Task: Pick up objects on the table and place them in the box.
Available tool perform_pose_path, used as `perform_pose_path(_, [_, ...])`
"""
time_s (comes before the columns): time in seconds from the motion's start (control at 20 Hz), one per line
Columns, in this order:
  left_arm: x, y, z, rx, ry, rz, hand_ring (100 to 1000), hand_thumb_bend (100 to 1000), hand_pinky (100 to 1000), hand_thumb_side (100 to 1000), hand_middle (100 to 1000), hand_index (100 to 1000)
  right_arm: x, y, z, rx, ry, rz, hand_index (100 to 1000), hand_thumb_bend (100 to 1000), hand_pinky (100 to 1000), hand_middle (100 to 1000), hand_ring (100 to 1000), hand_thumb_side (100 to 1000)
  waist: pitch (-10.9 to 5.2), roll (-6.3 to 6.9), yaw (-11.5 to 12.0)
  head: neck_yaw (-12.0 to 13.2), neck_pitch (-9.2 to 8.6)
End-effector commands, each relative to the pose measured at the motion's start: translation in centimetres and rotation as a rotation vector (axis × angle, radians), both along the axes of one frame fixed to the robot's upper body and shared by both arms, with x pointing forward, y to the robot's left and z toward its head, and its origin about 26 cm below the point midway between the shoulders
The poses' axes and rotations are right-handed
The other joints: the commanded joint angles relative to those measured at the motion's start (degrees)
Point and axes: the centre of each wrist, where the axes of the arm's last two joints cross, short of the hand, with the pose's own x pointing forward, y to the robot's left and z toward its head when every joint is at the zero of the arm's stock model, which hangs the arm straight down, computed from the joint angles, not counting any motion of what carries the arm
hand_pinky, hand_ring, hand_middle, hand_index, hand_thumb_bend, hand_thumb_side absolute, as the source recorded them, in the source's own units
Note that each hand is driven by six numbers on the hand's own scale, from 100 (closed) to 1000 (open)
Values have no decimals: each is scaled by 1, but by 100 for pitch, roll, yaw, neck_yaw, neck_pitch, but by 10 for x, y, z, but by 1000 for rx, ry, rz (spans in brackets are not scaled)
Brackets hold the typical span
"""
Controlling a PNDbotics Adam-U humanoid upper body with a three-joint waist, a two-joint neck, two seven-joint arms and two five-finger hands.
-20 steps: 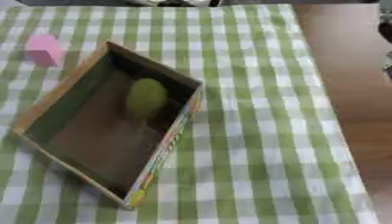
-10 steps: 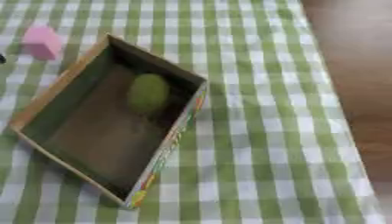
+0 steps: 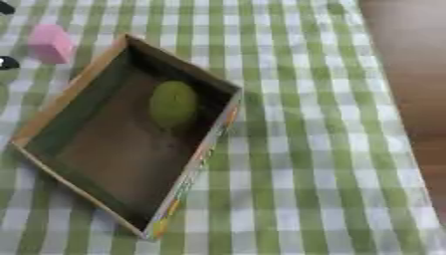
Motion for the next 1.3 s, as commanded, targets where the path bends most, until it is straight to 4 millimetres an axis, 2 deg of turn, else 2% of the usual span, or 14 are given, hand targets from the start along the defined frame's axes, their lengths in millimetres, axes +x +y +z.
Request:
perform_pose_path(0.05, [-6, 9, 20, 12, -72, 39, 961, 550, 939, 306, 882, 926, -6, -1, 12, -40, -37, -12, 834, 100, 895, 521, 491, 459, -91, 3, -4, 72, -130])
perform_pose_path(0.15, [-6, 11, 23, 7, -111, 56, 954, 531, 930, 255, 869, 919, -6, 0, 12, -44, -40, -11, 834, 100, 896, 519, 488, 466, -48, -3, 1, 120, -171])
perform_pose_path(0.4, [-5, 13, 25, -11, -154, 63, 959, 492, 928, 225, 875, 924, -5, 1, 13, -51, -45, -8, 834, 100, 898, 515, 481, 470, 68, -33, -11, 240, -276])
perform_pose_path(0.6, [-3, 14, 25, -8, -133, 49, 960, 455, 928, 104, 883, 926, -5, 3, 15, -57, -54, -3, 834, 100, 898, 514, 478, 470, 134, -22, -85, 344, -335])
perform_pose_path(1.05, [-4, 10, 31, -29, -108, -4, 951, 400, 918, 123, 874, 926, -5, 4, 17, -65, -59, 0, 835, 100, 902, 508, 478, 470, 263, 41, -193, 472, -460])
perform_pose_path(1.3, [-4, 12, 33, -55, -127, 21, 942, 364, 910, 100, 865, 918, -5, 5, 18, -72, -62, 4, 837, 100, 904, 503, 473, 470, 354, 54, -248, 535, -544])
